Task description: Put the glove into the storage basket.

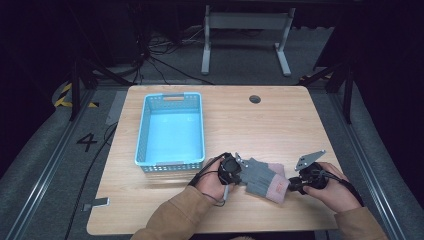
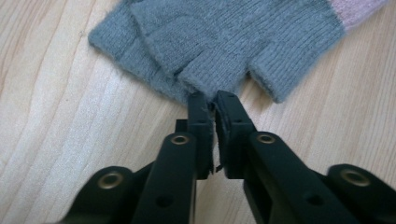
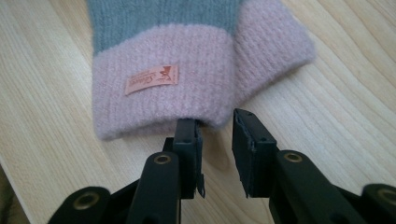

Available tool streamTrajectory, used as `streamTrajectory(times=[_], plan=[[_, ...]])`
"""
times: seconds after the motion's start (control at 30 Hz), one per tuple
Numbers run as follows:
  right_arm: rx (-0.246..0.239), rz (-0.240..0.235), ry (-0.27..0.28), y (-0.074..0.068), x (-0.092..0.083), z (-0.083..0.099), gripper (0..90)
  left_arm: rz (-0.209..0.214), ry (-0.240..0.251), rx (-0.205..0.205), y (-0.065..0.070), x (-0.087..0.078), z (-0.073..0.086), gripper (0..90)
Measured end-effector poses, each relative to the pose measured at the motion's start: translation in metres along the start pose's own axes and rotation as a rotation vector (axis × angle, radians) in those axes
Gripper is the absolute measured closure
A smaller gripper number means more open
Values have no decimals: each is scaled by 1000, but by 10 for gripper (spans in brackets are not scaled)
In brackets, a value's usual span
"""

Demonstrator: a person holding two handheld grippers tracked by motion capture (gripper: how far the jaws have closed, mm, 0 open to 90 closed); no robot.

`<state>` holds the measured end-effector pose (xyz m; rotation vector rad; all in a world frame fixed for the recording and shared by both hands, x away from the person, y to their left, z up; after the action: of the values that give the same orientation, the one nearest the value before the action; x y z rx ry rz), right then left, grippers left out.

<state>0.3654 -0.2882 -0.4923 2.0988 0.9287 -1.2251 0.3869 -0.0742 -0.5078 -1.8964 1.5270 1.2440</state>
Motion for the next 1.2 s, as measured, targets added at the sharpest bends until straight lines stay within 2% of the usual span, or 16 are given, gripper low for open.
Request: streamTrajectory(times=[0.13,0.2,0.23,0.37,0.53,0.63,0.8,0.97,1.2], plan=[[-5,6,0,-2,-1,-2,782,-19,0,16,1,-2,-2,890],[4,11,0,-2,-3,-3,831,-19,3,17,3,-4,-2,891],[24,9,8,-2,-6,-4,849,-14,7,21,5,-6,-3,892],[43,18,27,0,-12,-7,854,-10,20,33,10,-12,-4,892],[48,43,79,7,-24,-16,856,-8,48,50,19,-23,-6,892],[64,56,105,13,-27,-21,857,-8,63,43,22,-25,-6,892],[79,79,137,22,-25,-28,859,-11,80,44,24,-28,-6,892],[92,91,140,26,-18,-35,860,-6,68,52,26,-26,-5,892],[112,90,131,30,-10,-35,860,2,54,52,26,-22,-4,892]])
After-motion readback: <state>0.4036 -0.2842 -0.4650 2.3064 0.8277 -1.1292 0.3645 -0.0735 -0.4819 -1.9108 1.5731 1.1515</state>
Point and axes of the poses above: each handheld gripper's, and its own axes: x roughly forward along the jaws, z roughly out of its underside, y roughly to its right, the point moved 8 cm from there along x, roughly forward along the jaws, and after that the axes turned 8 degrees about z, right-handed, at the moved point
